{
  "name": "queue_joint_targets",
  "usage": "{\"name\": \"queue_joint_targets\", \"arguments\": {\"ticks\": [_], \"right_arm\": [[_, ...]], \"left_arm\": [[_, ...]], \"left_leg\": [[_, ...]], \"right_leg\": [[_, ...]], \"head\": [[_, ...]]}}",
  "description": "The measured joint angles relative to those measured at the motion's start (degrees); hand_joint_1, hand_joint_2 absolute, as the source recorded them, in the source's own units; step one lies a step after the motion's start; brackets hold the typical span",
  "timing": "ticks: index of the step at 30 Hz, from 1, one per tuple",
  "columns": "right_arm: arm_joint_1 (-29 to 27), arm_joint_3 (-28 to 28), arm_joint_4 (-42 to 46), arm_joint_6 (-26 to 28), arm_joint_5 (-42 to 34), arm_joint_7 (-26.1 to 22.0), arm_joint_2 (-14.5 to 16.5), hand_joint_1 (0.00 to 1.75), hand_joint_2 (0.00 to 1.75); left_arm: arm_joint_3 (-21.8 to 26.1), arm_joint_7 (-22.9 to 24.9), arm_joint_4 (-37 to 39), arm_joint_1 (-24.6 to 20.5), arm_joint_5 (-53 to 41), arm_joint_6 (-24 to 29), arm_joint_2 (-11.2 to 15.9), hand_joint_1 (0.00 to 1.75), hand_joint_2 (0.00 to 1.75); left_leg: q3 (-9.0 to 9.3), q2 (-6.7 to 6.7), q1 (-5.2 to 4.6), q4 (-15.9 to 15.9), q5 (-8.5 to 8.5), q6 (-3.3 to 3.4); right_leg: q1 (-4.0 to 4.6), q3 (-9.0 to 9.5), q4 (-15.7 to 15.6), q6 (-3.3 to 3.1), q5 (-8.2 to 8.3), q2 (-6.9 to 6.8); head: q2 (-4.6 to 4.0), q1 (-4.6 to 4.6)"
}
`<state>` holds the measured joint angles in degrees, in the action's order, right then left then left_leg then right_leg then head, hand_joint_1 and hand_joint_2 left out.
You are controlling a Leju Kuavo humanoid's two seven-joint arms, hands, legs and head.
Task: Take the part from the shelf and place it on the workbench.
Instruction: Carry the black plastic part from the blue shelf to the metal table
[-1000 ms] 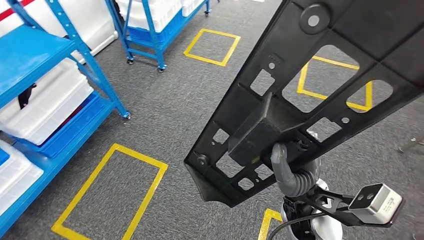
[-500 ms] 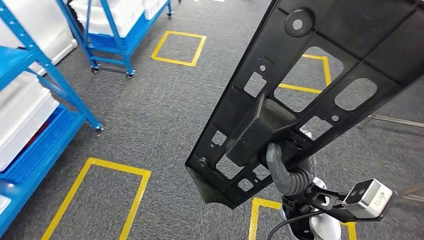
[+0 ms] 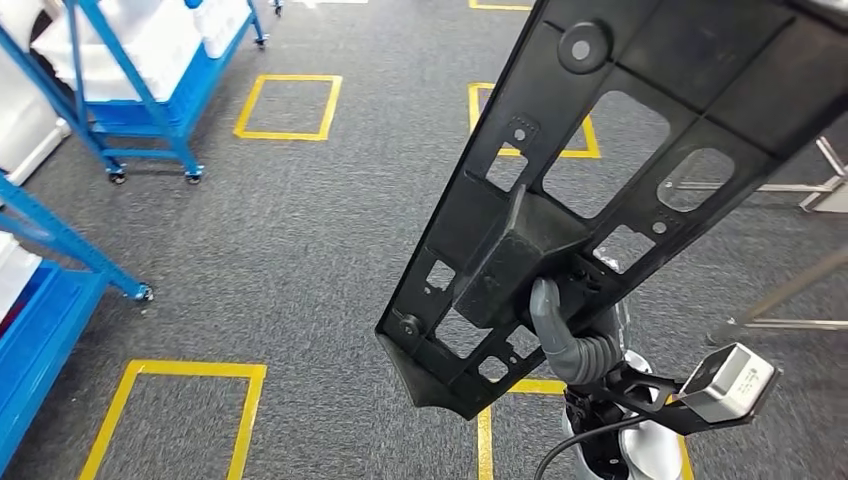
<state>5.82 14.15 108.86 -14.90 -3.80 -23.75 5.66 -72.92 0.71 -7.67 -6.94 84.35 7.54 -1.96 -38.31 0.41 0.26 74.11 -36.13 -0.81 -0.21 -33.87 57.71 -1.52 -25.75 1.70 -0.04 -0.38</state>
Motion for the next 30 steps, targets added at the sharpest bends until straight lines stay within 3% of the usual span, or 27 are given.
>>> {"name": "queue_joint_targets", "arguments": {"ticks": [1, 2, 3, 5, 7, 9, 11, 13, 15, 16, 17, 18, 20, 22, 24, 25, 27, 28, 30], "right_arm": [[-0.01, -0.02, -0.21, -0.17, -0.12, -0.03, -0.01, 1.75, 1.75], [0.01, -0.04, -0.42, -0.39, -0.24, -0.07, -0.01, 1.75, 1.75], [0.06, -0.05, -0.61, -0.61, -0.33, -0.11, -0.02, 1.75, 1.75], [0.25, -0.05, -0.97, -1.02, -0.57, -0.22, -0.01, 1.75, 1.75], [0.47, -0.06, -1.32, -1.38, -0.8, -0.29, 0.01, 1.75, 1.75], [0.55, -0.08, -1.62, -1.64, -0.93, -0.33, -0.01, 1.75, 1.75], [0.77, -0.09, -1.82, -1.69, -1.05, -0.38, -0.01, 1.75, 1.75], [1.11, -0.1, -1.97, -1.68, -1.15, -0.42, 0.0, 1.75, 1.75], [1.09, -0.1, -2.04, -1.56, -1.16, -0.4, 0.01, 1.75, 1.75], [0.99, -0.11, -2.04, -1.47, -1.14, -0.39, 0.01, 1.75, 1.75], [0.9, -0.13, -2.02, -1.39, -1.11, -0.38, 0.01, 1.75, 1.75], [0.85, -0.16, -1.96, -1.31, -1.07, -0.38, 0.01, 1.75, 1.75], [0.84, -0.2, -1.73, -1.2, -0.98, -0.42, 0.03, 1.75, 1.75], [0.89, -0.21, -1.58, -1.17, -0.92, -0.46, 0.1, 1.75, 1.75], [0.91, -0.22, -1.59, -1.17, -0.9, -0.52, 0.17, 1.75, 1.75], [0.96, -0.25, -1.61, -1.17, -0.91, -0.59, 0.23, 1.75, 1.75], [1.26, -0.28, -1.74, -1.16, -0.94, -0.87, 0.5, 1.75, 1.75], [1.38, -0.3, -1.86, -1.13, -0.96, -1.07, 0.65, 1.75, 1.75], [1.23, -0.3, -2.07, -1.04, -0.97, -1.37, 0.83, 1.75, 1.75]], "left_arm": [[-0.07, 0.0, 0.0, 0.04, 0.04, -0.02, -0.01, 0.0, 1.75], [-0.1, -0.05, 0.0, 0.03, 0.14, 0.02, -0.01, 0.0, 1.75], [-0.1, -0.13, 0.0, -0.01, 0.27, 0.13, -0.01, 0.0, 1.75], [-0.1, -0.28, 0.0, -0.06, 0.65, 0.45, -0.02, 0.0, 1.75], [-0.09, -0.36, 0.0, -0.12, 1.07, 0.67, -0.02, 0.0, 1.75], [-0.09, -0.43, 0.0, -0.2, 1.26, 0.75, -0.01, 0.0, 1.75], [-0.09, -0.55, 0.0, -0.23, 1.29, 0.81, 0.04, 0.0, 1.75], [-0.09, -0.7, 0.0, -0.12, 1.23, 0.83, 0.05, 0.0, 1.75], [-0.11, -0.84, 0.0, 0.08, 0.96, 0.74, 0.04, 0.0, 1.75], [-0.12, -0.92, 0.0, 0.11, 0.8, 0.67, 0.04, 0.0, 1.75], [-0.14, -1.03, 0.0, 0.08, 0.65, 0.6, 0.05, 0.0, 1.75], [-0.15, -1.12, 0.0, 0.01, 0.54, 0.54, 0.05, 0.0, 1.75], [-0.18, -1.33, 0.0, -0.12, 0.37, 0.5, 0.04, 0.0, 1.75], [-0.19, -1.52, 0.0, -0.15, 0.43, 0.52, 0.07, 0.0, 1.75], [-0.19, -1.69, 0.0, -0.22, 0.64, 0.59, 0.12, 0.0, 1.75], [-0.19, -1.77, 0.0, -0.29, 0.73, 0.63, 0.18, 0.0, 1.75], [-0.19, -1.87, 0.0, -0.34, 0.81, 0.69, 0.36, 0.0, 1.75], [-0.2, -1.88, 0.0, -0.28, 0.81, 0.7, 0.47, 0.0, 1.75], [-0.22, -1.81, 0.0, 0.0, 0.73, 0.7, 0.67, 0.0, 1.75]], "left_leg": [[-0.27, -0.06, 0.09, 0.37, 0.67, -0.08], [0.6, -0.23, 0.24, -1.69, 2.44, -0.15], [2.33, -0.83, 0.48, -5.53, 4.79, -0.24], [5.45, -3.53, 0.99, -12.48, 7.51, -0.32], [6.35, -5.09, 0.99, -14.58, 7.62, 0.03], [6.42, -3.98, 0.81, -14.94, 7.96, 0.8], [6.5, -2.56, 0.82, -15.44, 8.35, 1.61], [6.5, -0.99, 0.58, -15.68, 8.47, 2.1], [6.47, 0.67, 0.22, -15.67, 8.37, 2.31], [6.5, 1.45, 0.08, -15.66, 8.3, 2.37], [6.57, 2.19, -0.07, -15.65, 8.21, 2.41], [6.72, 2.87, -0.2, -15.65, 8.1, 2.41], [7.03, 4.09, -0.44, -15.7, 7.84, 2.26], [7.21, 5.22, -0.59, -15.76, 7.66, 1.89], [7.39, 6.29, -0.68, -15.84, 7.42, 1.43], [7.4, 5.87, -0.65, -15.5, 7.02, 1.16], [6.03, 3.17, -0.5, -12.03, 4.78, 0.65], [4.48, 1.47, -0.33, -8.6, 3.08, 0.47], [0.81, 0.11, -0.09, -1.43, 0.47, 0.15]], "right_leg": [[-0.03, -0.02, 0.13, 0.03, -0.01, 0.83], [-0.1, -0.02, 0.33, 0.11, -0.06, 1.67], [-0.18, -0.03, 0.61, 0.29, -0.18, 2.48], [-0.27, -0.37, 1.38, 0.89, -0.47, 3.9], [-0.43, -1.01, 1.78, 1.66, -0.36, 5.14], [-0.7, -1.49, 1.7, 2.39, -0.07, 6.01], [-0.57, -2.56, 3.58, 2.85, -1.33, 3.73], [-0.4, -5.5, 9.78, 3.14, -4.67, 0.11], [-0.47, -8.52, 16.15, 3.25, -7.04, -1.18], [-0.47, -8.84, 16.93, 3.17, -6.82, -1.37], [-0.42, -7.97, 15.43, 2.98, -5.58, -1.58], [-0.25, -6.03, 11.96, 2.64, -3.67, -2.18], [0.65, -1.86, 4.32, 1.66, -1.12, -5.11], [1.52, -0.39, 1.23, 0.89, -0.79, -6.68], [1.46, -0.4, 0.82, 0.46, -0.46, -5.27], [1.23, -0.22, 0.43, 0.25, -0.26, -4.59], [0.67, 0.17, -0.29, -0.2, 0.2, -3.22], [0.64, 0.18, -0.35, -0.31, 0.26, -2.56], [0.55, 0.1, -0.24, -0.39, 0.29, -0.96]], "head": [[0.0, 0.0], [0.0, -0.01], [0.0, 0.0], [0.0, 0.02], [0.0, 0.04], [0.0, 0.04], [0.0, 0.22], [-0.01, 0.41], [-0.01, 0.42], [-0.01, 0.42], [0.0, 0.42], [0.0, 0.41], [0.0, 0.39], [0.0, 0.4], [0.0, 0.39], [0.0, 0.38], [0.0, 0.29], [0.0, 0.26], [0.0, 0.21]]}}
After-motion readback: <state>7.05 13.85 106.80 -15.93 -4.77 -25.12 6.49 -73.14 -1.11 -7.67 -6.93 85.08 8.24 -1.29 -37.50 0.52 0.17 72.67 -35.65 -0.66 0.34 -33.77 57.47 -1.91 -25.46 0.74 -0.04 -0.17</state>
